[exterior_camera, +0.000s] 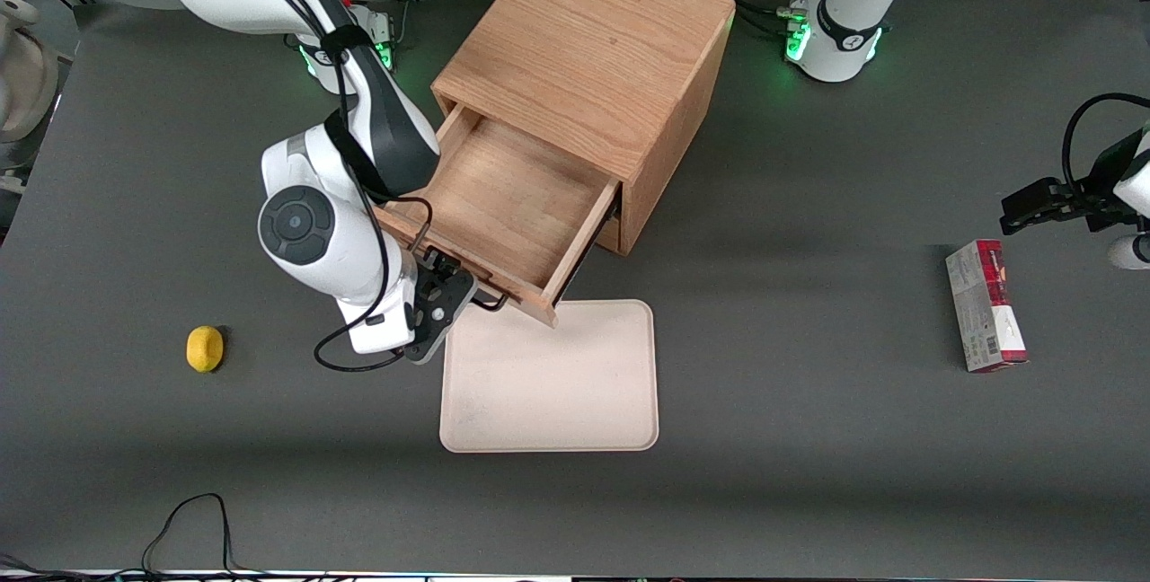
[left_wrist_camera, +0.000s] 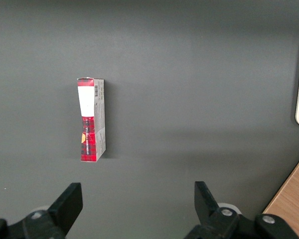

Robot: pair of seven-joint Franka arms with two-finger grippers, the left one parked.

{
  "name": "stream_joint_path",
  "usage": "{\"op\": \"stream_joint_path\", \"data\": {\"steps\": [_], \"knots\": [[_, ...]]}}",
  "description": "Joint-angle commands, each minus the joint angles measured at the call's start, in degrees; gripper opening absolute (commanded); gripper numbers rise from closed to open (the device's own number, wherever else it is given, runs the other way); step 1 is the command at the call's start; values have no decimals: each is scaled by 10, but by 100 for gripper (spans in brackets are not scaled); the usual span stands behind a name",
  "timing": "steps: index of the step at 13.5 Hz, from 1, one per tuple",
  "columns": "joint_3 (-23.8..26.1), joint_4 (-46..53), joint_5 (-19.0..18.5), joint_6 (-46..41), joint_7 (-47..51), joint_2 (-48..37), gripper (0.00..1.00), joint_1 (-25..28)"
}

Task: Open upper drawer
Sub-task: 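Pull the handle outward with the right gripper, sliding the drawer open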

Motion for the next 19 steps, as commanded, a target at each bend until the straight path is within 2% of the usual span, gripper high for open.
{"op": "stream_joint_path", "data": {"steps": [1,15,19], "knots": [[4,45,2,-19,-27,25,100,-21],[5,93,2,-21,-41,55,100,-49],[5,139,3,-109,-18,40,100,-49]]}}
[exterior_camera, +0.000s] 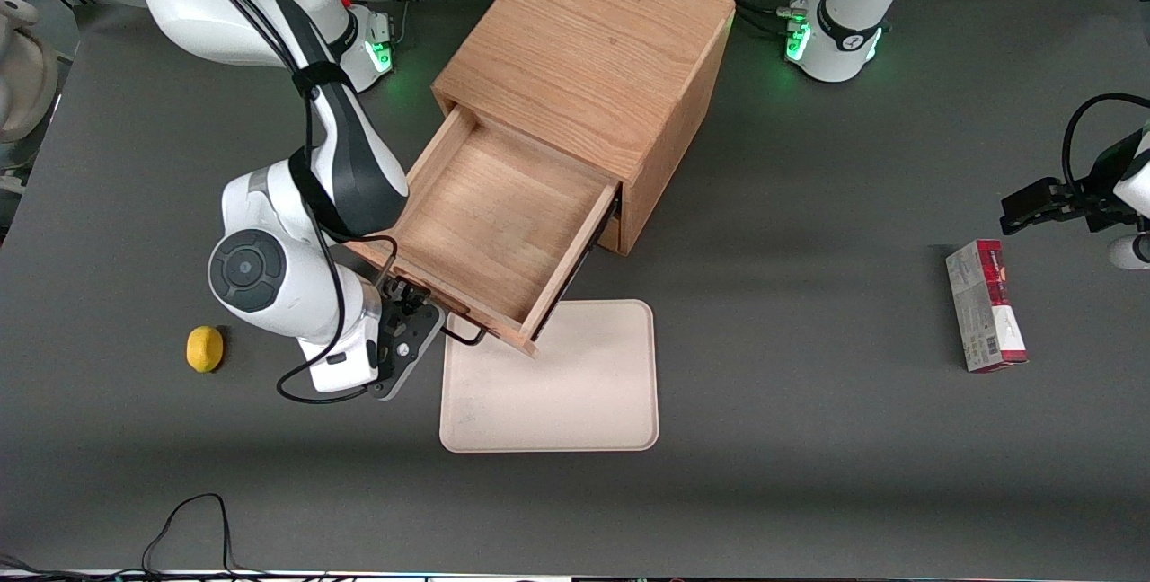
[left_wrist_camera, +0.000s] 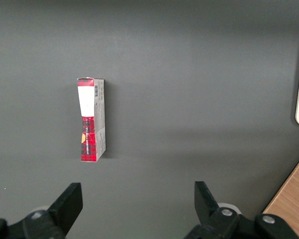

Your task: Open upper drawer

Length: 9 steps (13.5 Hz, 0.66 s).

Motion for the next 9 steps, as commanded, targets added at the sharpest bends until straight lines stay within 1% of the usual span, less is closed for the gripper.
{"op": "stream_joint_path", "data": {"steps": [1,4,6,7,9], "knots": [[3,57,3,-65,13,-5,100,-7],[-2,77,3,-95,16,-15,100,-8],[-5,77,3,-100,33,-34,100,-13],[-6,77,3,-107,54,-44,100,-16],[-7,76,1,-125,139,-72,100,-29]]}}
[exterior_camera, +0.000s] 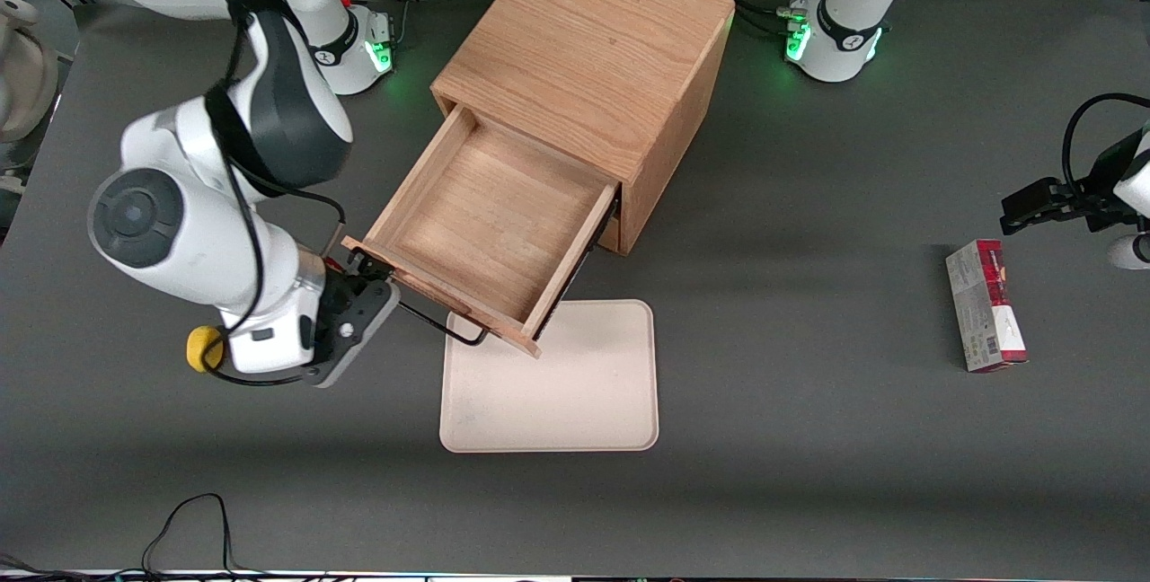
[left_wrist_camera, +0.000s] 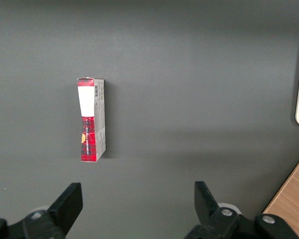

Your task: Open upper drawer

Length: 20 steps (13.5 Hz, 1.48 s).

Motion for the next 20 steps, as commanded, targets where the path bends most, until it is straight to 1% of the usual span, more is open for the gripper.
{"op": "stream_joint_path", "data": {"steps": [1,3,5,8,9,10,12,13,14,16,17,19,20], "knots": [[2,-3,0,-36,124,-48,100,-29],[1,-3,-1,-62,222,-66,100,-51],[-12,-5,-3,-83,283,-86,100,-67],[-64,-10,-5,-110,287,-112,100,-65],[-74,-16,-5,-113,287,-122,100,-67],[-73,-36,-4,-109,286,-140,100,-80],[-61,-84,-4,-95,286,-178,100,-123],[-41,-113,-6,-82,286,-200,100,-150],[-10,-142,-10,-67,285,-219,100,-187],[41,-197,-30,-40,285,-255,100,-244],[50,-220,-30,-28,286,-269,100,-257],[51,-235,-33,-27,291,-277,100,-260],[51,-235,-44,-28,302,-277,100,-260]]}}
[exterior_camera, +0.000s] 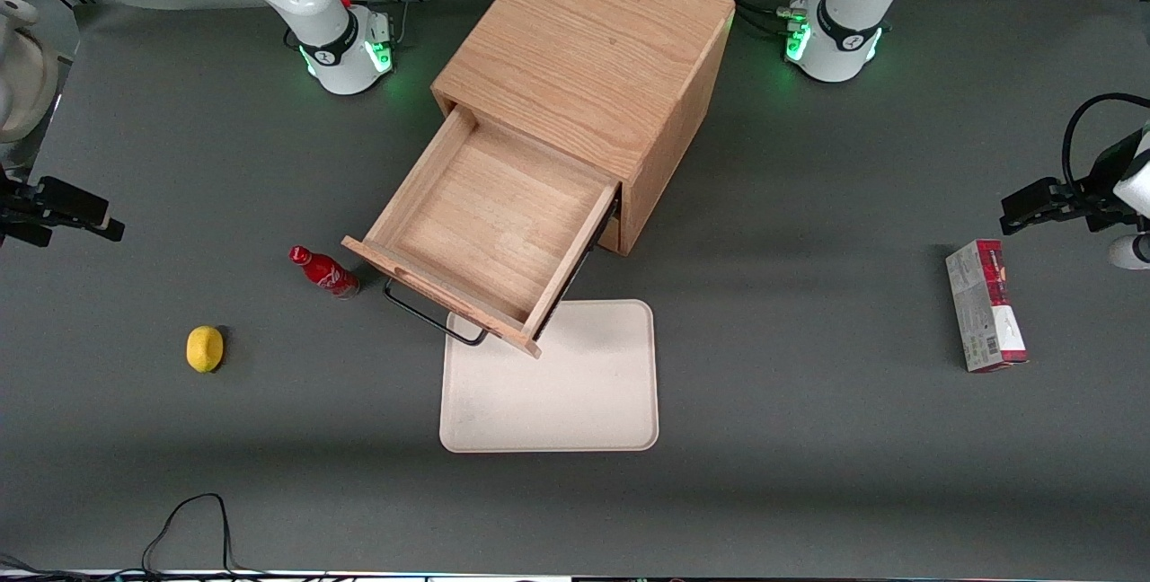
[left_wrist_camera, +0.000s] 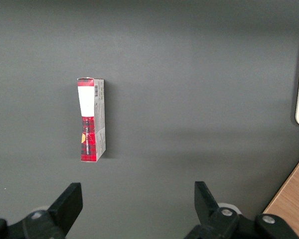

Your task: Open upper drawer

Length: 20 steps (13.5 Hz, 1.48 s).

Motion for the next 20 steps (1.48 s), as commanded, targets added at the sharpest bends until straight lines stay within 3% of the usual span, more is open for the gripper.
{"op": "stream_joint_path", "data": {"steps": [1,3,10,18,20], "knots": [[13,-38,-36,14,30,-26,100,-3],[13,-34,-54,9,30,-24,100,1],[11,-29,-55,-35,30,-24,100,3],[7,-31,-57,-8,28,-20,100,14],[7,-30,-72,-8,29,-19,100,15]]}}
